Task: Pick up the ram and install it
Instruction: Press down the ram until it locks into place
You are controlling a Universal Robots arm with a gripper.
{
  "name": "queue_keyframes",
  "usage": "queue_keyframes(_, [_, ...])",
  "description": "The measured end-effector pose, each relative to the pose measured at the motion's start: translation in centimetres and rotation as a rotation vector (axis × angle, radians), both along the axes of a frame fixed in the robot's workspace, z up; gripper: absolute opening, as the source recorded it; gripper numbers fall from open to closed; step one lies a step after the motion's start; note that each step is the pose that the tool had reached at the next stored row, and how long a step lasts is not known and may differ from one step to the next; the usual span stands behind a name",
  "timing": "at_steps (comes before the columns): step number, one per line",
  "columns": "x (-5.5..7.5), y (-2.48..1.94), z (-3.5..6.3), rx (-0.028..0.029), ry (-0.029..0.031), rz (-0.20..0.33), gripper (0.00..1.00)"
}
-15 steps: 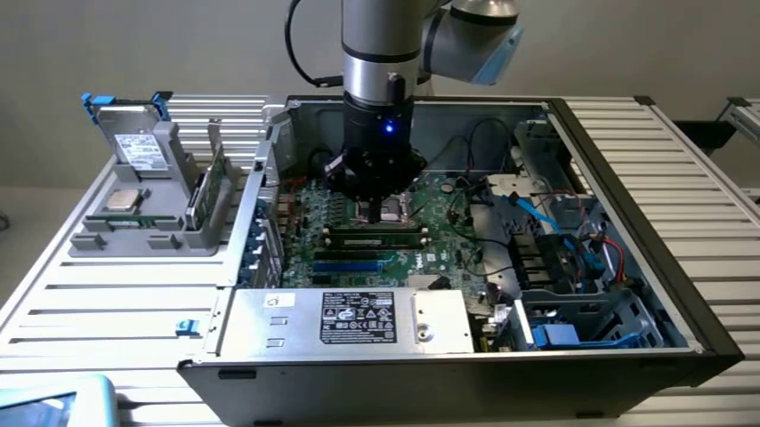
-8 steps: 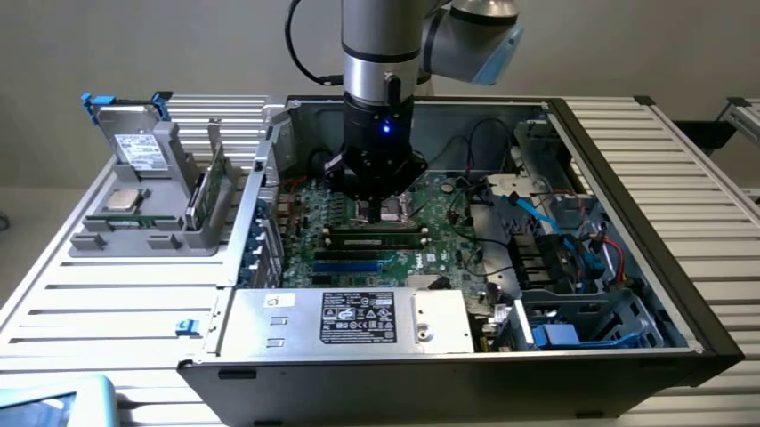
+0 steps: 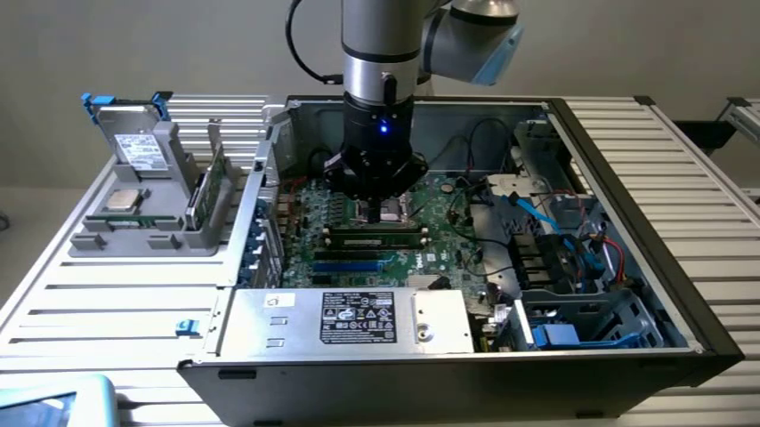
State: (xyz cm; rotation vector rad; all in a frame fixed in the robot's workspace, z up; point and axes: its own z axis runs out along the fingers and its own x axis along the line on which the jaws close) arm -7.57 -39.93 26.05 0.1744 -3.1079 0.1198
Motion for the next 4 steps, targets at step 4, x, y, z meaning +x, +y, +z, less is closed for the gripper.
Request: queue_keyframes(4, [0.0, 0.0, 0.0, 0.0, -0.0001, 0.0, 0.11])
